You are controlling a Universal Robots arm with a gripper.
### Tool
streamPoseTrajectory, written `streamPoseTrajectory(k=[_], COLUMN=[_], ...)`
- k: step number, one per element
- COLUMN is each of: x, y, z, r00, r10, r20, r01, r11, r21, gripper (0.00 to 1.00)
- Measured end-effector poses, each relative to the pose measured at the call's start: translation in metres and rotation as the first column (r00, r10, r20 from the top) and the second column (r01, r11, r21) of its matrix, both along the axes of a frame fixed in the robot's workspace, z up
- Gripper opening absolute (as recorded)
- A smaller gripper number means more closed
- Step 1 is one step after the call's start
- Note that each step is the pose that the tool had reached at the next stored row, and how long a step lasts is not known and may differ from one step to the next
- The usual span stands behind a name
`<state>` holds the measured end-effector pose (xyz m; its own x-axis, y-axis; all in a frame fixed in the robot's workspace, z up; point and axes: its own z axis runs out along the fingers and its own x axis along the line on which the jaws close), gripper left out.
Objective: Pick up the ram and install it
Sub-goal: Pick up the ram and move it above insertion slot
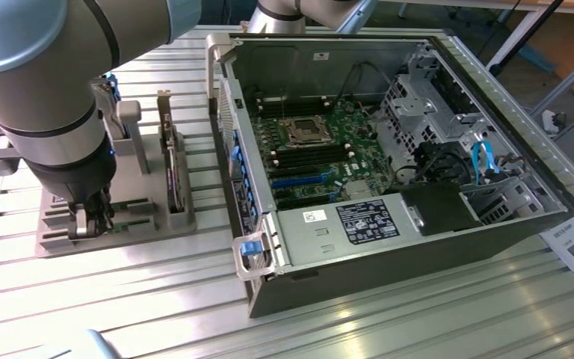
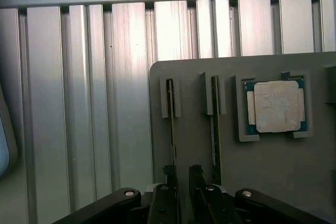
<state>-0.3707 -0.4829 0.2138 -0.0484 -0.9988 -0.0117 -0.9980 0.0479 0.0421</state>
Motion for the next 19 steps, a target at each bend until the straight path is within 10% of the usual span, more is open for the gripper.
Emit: streamPoseTrajectory(k=[19], x=[0.0001], y=[0.0], z=[0.0077], r00=[1.0], r10=[0.005], r20=[0.0002], r01=[-0.005], r11=[1.0], r21=[0.0005], gripper=[0.25])
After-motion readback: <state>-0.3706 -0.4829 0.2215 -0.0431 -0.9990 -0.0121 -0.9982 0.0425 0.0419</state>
